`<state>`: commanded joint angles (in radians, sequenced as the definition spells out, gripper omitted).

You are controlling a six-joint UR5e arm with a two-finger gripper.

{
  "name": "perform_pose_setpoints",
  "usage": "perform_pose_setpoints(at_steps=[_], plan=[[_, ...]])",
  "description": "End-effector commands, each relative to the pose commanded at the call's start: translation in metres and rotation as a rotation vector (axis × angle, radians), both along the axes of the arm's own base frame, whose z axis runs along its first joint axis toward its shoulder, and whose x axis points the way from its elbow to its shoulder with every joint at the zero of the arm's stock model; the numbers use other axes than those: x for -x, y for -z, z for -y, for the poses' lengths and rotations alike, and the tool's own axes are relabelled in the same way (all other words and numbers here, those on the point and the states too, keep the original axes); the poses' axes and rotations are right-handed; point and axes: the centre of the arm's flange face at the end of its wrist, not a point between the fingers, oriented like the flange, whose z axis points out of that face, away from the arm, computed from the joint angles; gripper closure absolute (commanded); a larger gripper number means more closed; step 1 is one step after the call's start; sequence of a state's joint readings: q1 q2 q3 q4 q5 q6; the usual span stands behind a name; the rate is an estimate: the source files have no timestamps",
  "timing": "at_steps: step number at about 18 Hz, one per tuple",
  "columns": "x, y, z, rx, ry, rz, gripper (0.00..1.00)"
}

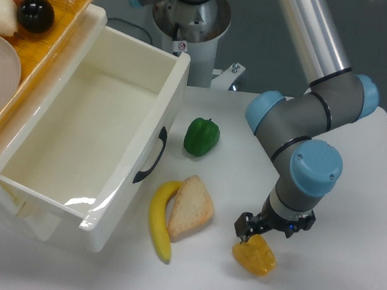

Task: Pick up the yellow pepper
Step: 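Lower the gripper around the yellow pepper and close on it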

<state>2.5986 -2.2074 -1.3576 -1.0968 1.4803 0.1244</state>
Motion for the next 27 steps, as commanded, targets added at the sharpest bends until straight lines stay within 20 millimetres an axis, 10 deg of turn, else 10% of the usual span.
perform_pose_setpoints(at_steps=[15, 27], plan=[[0.003, 0.034, -0.025, 0.030, -0.131, -0.013, 0.01], [-0.003, 0.034, -0.029, 0.041, -0.112, -0.025, 0.89]])
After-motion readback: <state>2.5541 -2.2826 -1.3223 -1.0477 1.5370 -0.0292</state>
